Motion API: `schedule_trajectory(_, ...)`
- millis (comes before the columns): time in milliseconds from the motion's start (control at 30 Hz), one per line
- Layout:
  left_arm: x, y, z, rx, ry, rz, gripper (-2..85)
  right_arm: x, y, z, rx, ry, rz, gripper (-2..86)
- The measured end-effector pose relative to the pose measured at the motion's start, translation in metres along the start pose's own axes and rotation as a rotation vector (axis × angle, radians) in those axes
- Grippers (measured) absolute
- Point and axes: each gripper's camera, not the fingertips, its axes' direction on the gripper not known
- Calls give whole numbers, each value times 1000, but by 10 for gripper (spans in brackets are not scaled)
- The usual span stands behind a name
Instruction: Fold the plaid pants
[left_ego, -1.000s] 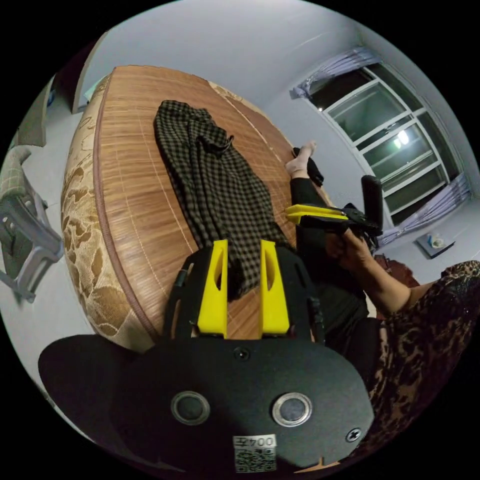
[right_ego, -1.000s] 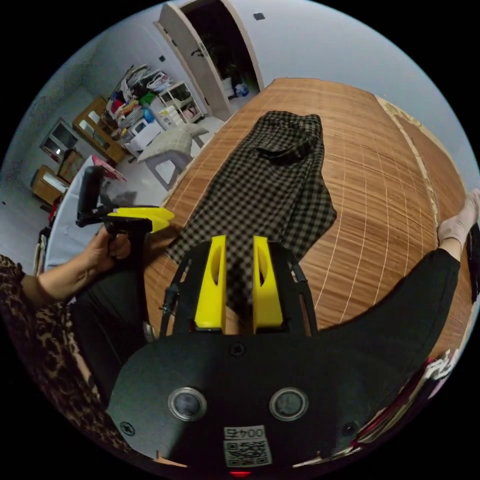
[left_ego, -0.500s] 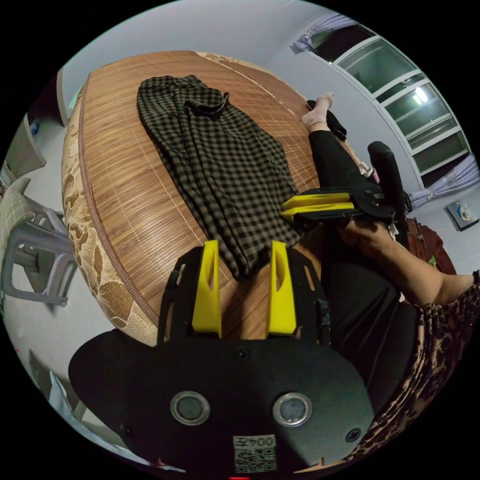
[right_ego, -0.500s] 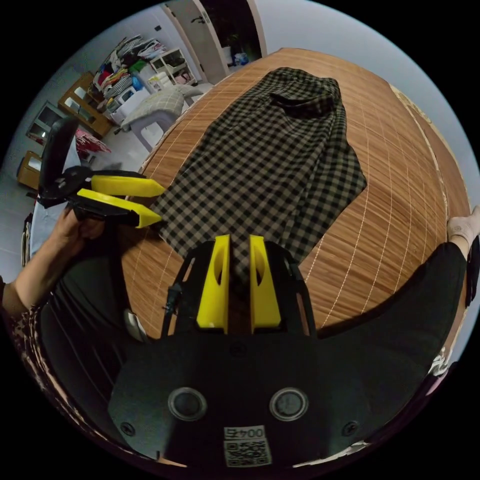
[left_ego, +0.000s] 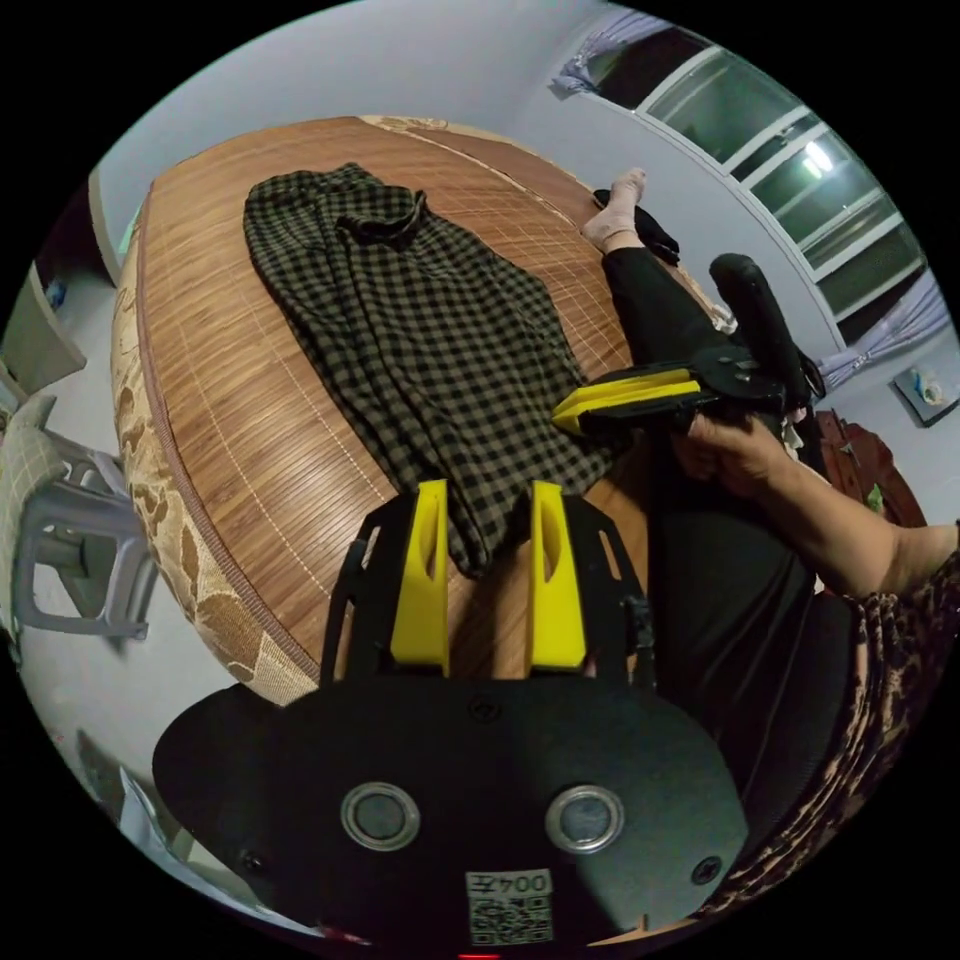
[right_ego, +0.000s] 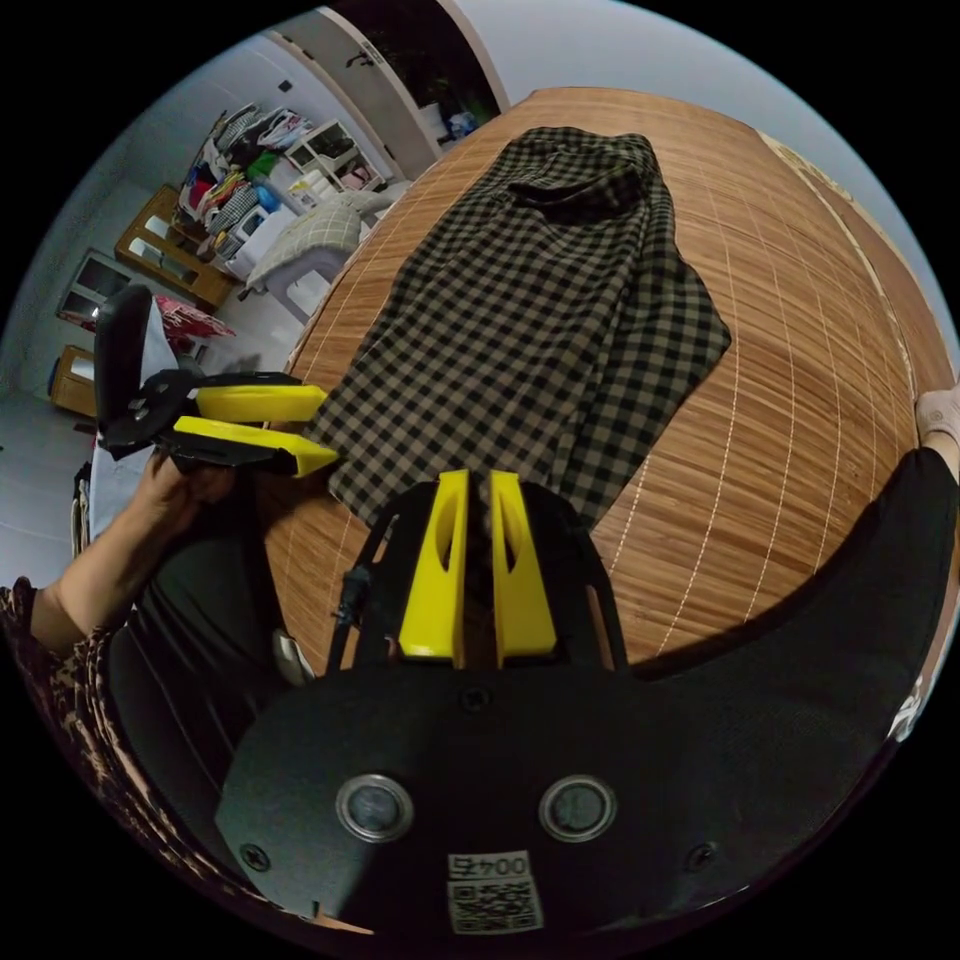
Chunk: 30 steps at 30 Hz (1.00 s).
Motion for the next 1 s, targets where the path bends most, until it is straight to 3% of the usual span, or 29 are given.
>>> schedule_trajectory(167, -56, -3, 8, -8, 234, -137, 103, 21, 11, -4, -1, -11, 3, 50)
schedule_trajectory(333, -95, -1, 9, 17, 351, -211, 100, 48, 21, -13, 5, -70, 20, 50)
schedule_trajectory(433, -121, 4, 10, 42, 454, -265, 100, 78, 33, -33, 70, -244, 45, 49)
schedule_trajectory(633, -161, 11, 14, 81, 593, -327, 100, 176, 72, -56, 265, -577, 351, 81)
schedule_trajectory(800, -170, 4, 21, 10, 567, -286, 101, 199, 72, -48, 172, -558, 399, 89)
schedule_trajectory(1000, -205, 12, 18, 59, 645, -350, 94, 220, 79, -46, 90, -536, 428, 87)
